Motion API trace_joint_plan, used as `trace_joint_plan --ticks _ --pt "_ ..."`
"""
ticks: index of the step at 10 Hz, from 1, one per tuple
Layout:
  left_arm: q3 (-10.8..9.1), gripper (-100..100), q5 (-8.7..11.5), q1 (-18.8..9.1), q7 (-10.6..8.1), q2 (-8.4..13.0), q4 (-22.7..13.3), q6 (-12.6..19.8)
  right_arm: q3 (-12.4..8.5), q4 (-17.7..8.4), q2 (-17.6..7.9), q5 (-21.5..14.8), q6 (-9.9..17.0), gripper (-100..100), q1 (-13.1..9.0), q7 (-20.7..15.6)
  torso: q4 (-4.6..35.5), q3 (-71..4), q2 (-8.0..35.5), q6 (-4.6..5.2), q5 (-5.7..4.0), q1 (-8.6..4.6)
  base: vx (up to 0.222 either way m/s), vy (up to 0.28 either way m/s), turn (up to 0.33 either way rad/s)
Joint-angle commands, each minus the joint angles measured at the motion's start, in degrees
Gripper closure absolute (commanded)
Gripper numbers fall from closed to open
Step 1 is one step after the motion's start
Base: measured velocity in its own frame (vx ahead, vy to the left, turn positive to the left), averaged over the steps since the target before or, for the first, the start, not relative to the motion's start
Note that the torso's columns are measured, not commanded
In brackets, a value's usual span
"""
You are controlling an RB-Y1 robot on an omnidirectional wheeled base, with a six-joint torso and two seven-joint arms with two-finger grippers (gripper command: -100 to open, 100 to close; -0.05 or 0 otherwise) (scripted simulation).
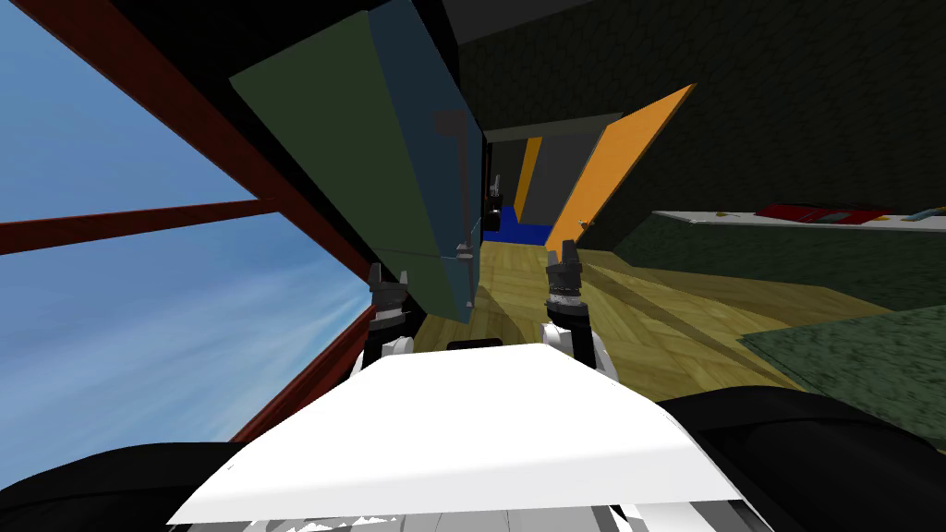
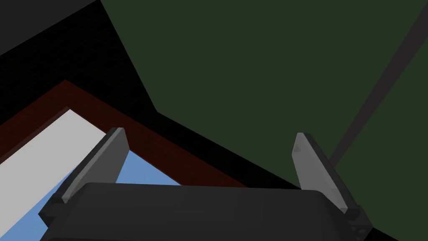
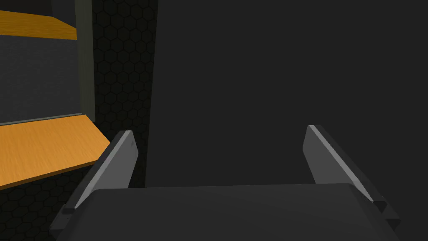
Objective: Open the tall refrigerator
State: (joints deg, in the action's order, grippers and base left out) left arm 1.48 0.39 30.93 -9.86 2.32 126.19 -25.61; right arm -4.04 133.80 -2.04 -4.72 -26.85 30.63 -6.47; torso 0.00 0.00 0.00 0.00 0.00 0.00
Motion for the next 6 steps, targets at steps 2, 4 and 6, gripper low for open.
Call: trace_joint_plan --ticks 2,4,6 --pt "0.0 0 0.0 0.0 0.0 0.0 0.0 0.0 0.0 0.0 0.0 0.0 0.0 0 0.0 0.0 6.0 -12.0 5.97 0.0 0.0 0.0 0.0 0.0 0.0" --pt "0.0 0 0.0 0.0 0.0 0.0 0.01 0.0 0.0 0.01 0.0 0.0 0.0 0 0.0 0.0 14.24 -28.5 14.22 0.0 0.0 0.0 0.0 0.0 0.0" --pt "0.0 0 0.0 0.0 0.0 0.0 0.01 0.0 0.0 0.01 0.0 0.0 0.0 0 0.0 0.0 22.68 -45.36 22.69 0.0 0.0 0.0 0.0 0.0 0.0"
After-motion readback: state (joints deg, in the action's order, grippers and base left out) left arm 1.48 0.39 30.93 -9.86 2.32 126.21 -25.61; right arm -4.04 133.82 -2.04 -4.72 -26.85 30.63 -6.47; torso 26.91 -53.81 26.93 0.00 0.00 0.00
